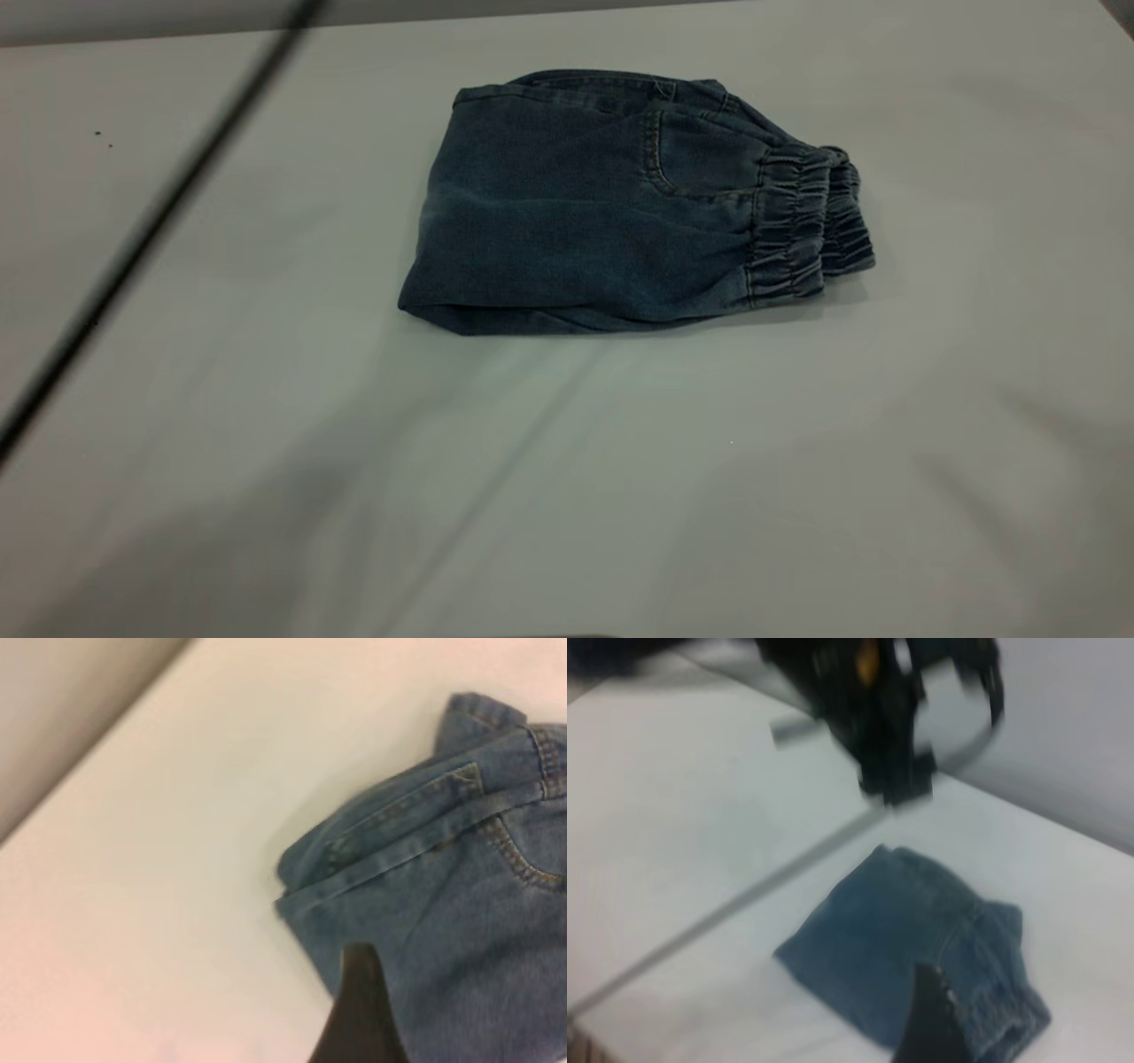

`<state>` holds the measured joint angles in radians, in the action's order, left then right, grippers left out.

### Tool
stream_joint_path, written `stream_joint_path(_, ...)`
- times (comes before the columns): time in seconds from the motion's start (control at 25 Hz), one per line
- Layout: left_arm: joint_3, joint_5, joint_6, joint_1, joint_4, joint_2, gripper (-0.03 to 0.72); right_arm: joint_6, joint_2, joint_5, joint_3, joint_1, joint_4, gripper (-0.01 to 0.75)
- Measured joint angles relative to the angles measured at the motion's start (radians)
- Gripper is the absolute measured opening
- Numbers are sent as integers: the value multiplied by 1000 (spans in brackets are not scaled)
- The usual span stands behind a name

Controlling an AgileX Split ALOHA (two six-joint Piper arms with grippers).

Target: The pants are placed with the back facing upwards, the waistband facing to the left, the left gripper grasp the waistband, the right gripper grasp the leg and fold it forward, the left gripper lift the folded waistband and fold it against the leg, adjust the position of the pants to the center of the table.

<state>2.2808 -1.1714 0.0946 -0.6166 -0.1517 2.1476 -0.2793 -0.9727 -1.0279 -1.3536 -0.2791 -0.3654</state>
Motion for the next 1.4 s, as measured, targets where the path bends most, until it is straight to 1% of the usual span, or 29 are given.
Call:
stream_joint_path(0.16,-194,0,-63,0,-8,-217,516,4,139,-132,0,0,0,435)
stream_joint_path(0.28,-361,0,-118,0,-8,-379,516,18,246,-202,0,0,0,435)
stream_joint_path(0.44,-579,0,-172,0,-6,-585,516,46,362,-246,0,0,0,435)
stream_joint_path(0.56,-724,0,-195,0,-6,-727,516,72,440,-249,2,0,8,435)
stream_joint_path(0.64,-810,0,-197,0,-1,-811,516,98,486,-249,33,0,9,435)
stream_joint_path(0.84,-1024,0,-180,0,56,-1013,516,119,621,-249,205,0,24,435)
stream_joint_path(1.04,-1212,0,-178,0,74,-1226,516,131,738,-249,379,0,33,435)
stream_joint_path(1.2,-1346,0,-178,0,90,-1387,516,132,842,-249,536,0,33,435)
stream_joint_path(1.4,-1471,0,-178,0,92,-1586,516,132,952,-249,708,0,60,435)
